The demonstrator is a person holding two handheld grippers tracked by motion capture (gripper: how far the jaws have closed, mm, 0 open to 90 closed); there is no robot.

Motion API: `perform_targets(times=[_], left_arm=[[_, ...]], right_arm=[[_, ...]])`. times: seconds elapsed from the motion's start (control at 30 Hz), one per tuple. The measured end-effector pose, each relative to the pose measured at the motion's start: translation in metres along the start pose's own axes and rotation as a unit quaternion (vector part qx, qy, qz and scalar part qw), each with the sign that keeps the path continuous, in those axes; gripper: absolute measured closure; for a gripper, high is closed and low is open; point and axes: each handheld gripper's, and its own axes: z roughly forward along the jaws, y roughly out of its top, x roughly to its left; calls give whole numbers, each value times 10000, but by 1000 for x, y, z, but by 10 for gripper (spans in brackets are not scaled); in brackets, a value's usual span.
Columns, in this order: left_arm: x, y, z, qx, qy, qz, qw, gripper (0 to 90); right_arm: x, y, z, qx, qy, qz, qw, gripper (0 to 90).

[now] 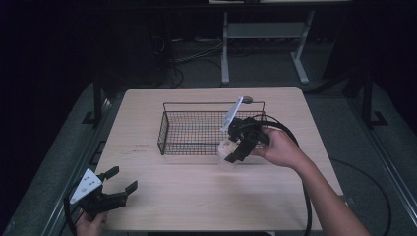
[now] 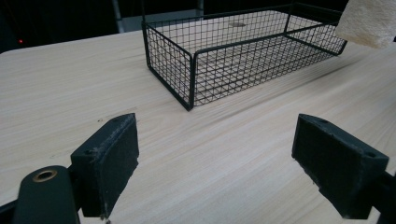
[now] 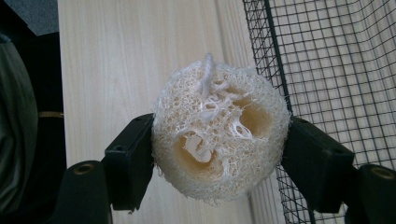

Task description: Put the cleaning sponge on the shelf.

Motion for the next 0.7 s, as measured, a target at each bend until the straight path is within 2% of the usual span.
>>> perform_targets(times=[0.5,0.57,0.7], left_arm=[[0,0,0,-7,4,7,10000,140],[0,0,-1,-5,2,9,10000,140],[1,0,-1,-4,5,13,10000,139]], right_arm=[[-22,13,-9,13,-122,86,9999,287],[-25,14,-10,-56,-73,135,9999,287],[-30,16,-8,31,-124,136,9998,287]])
